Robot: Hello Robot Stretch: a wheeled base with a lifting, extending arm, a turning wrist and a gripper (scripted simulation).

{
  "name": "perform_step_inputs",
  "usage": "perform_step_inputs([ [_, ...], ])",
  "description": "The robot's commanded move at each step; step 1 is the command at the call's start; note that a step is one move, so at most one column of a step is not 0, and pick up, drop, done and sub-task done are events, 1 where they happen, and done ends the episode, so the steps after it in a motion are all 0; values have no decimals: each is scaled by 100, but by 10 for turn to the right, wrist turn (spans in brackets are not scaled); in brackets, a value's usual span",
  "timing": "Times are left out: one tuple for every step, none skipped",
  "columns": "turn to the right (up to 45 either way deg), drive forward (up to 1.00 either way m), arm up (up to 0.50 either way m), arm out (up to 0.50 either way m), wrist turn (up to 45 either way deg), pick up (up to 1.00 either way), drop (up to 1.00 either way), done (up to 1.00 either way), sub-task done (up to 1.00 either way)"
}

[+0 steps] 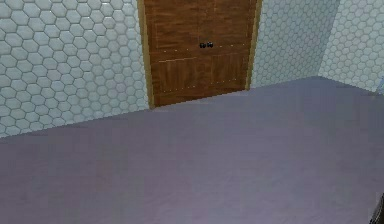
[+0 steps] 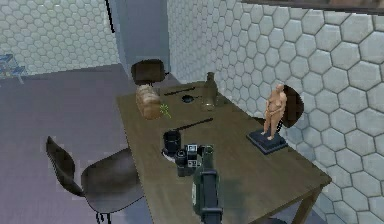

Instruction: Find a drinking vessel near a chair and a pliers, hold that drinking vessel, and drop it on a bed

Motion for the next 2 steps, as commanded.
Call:
perform_step_inputs([
  [0,0,10,0,0,0,0,0,0],
  [0,0,22,0,0,0,0,0,0],
])
